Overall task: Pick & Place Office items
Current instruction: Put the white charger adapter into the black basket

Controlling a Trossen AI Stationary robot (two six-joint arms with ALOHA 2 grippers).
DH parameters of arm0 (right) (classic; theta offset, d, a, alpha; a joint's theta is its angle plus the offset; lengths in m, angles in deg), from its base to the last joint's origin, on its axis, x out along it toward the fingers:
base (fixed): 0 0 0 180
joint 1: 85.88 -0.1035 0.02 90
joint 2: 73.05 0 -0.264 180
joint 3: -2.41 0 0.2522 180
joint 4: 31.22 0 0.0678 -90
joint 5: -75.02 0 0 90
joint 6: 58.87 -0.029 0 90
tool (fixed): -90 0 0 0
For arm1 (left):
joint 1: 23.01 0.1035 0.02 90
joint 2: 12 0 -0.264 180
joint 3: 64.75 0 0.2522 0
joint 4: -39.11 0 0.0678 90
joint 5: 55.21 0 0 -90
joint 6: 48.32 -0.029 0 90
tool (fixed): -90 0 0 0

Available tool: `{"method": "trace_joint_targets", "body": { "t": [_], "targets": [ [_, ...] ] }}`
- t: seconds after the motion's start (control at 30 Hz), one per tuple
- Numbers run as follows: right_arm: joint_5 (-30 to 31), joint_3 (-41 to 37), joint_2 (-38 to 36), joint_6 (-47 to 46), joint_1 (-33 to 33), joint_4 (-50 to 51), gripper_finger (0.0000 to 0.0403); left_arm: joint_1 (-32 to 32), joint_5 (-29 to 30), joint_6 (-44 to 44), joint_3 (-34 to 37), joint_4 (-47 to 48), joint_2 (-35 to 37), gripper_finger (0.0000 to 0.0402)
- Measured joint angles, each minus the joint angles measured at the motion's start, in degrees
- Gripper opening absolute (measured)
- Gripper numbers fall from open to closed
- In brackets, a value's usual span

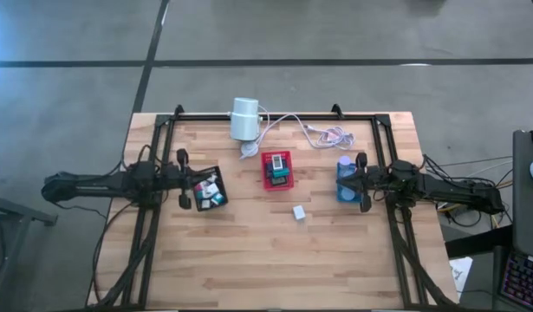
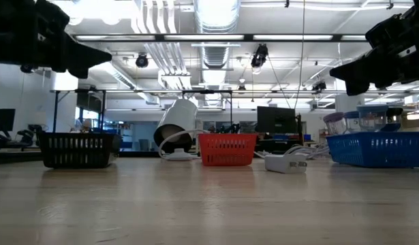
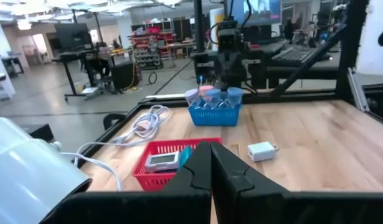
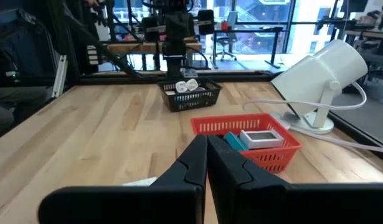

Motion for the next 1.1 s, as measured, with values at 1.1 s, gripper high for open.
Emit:
{"method": "trace_joint_targets", "body": {
  "t": [1.1],
  "targets": [
    [5.8,0.0,0.6,-9.0,0.0,-13.2,0.0008,0.2,-0.8,-3.1,3.4,0.2,5.9,0.0]
  ]
}}
